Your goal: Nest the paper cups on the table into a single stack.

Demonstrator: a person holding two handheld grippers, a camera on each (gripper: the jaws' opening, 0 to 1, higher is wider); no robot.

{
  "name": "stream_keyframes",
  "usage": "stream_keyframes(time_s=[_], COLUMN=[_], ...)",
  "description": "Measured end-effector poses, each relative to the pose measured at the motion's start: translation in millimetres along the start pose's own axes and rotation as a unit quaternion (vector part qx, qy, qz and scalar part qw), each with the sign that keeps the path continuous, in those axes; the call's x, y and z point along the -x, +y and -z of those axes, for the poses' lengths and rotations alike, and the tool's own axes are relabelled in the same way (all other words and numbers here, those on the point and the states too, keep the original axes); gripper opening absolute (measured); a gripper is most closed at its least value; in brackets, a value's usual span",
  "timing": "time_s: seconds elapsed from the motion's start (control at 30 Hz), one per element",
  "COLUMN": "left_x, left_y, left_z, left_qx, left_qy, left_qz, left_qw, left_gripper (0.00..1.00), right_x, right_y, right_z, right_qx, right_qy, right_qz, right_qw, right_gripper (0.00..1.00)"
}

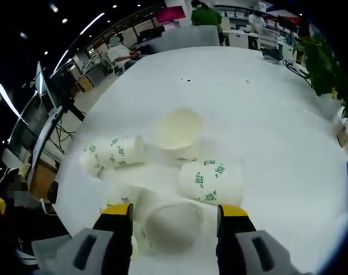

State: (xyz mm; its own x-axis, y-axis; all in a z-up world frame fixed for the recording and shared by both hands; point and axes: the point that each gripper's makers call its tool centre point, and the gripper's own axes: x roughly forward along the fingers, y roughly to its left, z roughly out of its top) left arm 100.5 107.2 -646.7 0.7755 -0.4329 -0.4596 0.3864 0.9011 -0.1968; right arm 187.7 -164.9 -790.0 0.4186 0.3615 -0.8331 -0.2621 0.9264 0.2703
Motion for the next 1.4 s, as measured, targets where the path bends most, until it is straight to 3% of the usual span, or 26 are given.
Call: stream_keyframes(time_s=[0.23,0.73,0.9,1.4], left_x=[1,4,3,1], left_y=[-0.3,0.1,-1.0,-7.7], left_z=[1.9,2.8,0.8,1.2], left_qx=[0.004,0.006,0.005,-0.002], left_qy=[0.001,0.002,0.001,0.004], left_qz=[0.000,-0.004,-0.002,0.005], left_qw=[1.0000,1.0000,1.0000,1.0000], left_gripper=[0.73,0.73,0.73,0.73], right_x=[-10,-6,0,5], right_y=[-9,-9,0,18], right_z=[6.1,0.1,-4.3,-7.1], right_qx=[-0.020,0.005,0.081,0.172], right_qy=[0.019,-0.003,-0.015,-0.020], right_qz=[0.001,-0.002,-0.020,-0.065], right_qw=[0.9996,1.0000,0.9964,0.9827], right_gripper=[0.57,0.57,0.59,0.60])
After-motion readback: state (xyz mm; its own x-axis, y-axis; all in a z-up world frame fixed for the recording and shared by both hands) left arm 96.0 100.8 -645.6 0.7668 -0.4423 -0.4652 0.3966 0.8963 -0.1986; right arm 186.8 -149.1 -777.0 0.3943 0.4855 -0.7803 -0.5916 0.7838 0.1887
